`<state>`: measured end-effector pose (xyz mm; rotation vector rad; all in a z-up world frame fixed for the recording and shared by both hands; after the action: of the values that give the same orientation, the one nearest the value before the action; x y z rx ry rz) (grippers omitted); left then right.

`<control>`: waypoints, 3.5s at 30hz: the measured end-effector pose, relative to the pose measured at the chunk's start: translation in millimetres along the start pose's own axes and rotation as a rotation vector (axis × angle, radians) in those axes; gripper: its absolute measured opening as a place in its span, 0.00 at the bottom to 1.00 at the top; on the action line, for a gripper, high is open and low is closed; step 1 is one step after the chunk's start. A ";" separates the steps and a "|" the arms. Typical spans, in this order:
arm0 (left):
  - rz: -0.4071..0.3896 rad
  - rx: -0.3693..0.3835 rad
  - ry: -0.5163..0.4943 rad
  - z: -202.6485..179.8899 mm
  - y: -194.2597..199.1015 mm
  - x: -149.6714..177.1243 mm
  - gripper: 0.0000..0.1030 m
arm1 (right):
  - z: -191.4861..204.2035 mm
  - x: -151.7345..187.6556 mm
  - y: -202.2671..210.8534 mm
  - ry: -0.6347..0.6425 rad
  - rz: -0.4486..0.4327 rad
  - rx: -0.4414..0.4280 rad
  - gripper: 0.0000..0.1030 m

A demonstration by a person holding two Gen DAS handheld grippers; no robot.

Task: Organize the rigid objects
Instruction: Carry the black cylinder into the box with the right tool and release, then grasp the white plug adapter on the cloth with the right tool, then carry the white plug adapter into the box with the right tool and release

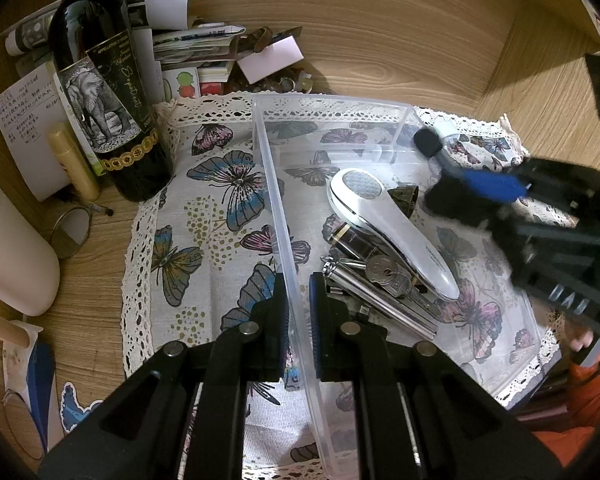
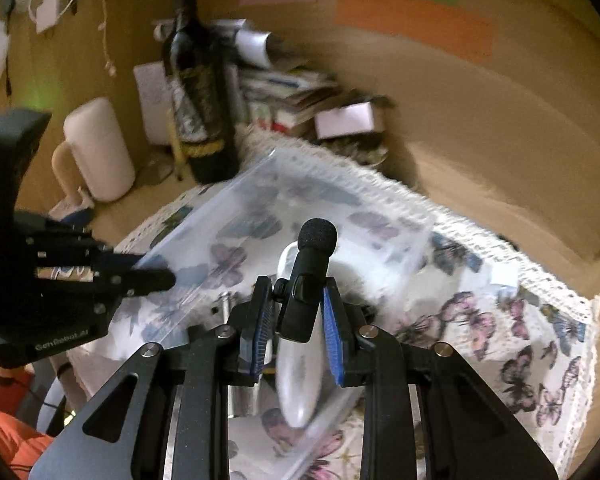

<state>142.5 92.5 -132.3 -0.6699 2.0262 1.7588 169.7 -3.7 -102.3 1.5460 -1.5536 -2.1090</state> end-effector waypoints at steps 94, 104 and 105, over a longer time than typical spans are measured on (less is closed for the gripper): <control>0.000 -0.001 0.000 -1.4 1.0 -0.7 0.09 | -50.6 -32.4 23.3 -0.070 -0.084 0.125 0.36; -0.001 -0.002 0.000 -1.3 0.9 -0.8 0.09 | -28.8 -8.9 -16.1 -0.029 0.040 0.061 0.36; -0.001 -0.002 0.000 -0.9 1.1 -0.8 0.09 | -29.4 -6.3 -19.3 -0.032 0.054 0.054 0.36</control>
<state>142.5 91.8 -130.8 -0.6716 2.0234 1.7607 203.6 -10.0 -111.8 1.4760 -1.6570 -2.0905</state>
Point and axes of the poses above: each gripper's, at about its wrist camera, not at the fingertips, and y roughly against the way its jaws point, z to its left, x to its underside, the point moved 6 cm from there along -y, roughly the way its jaws point, and after that the axes turned 4 degrees about y, right-handed, at the moved point
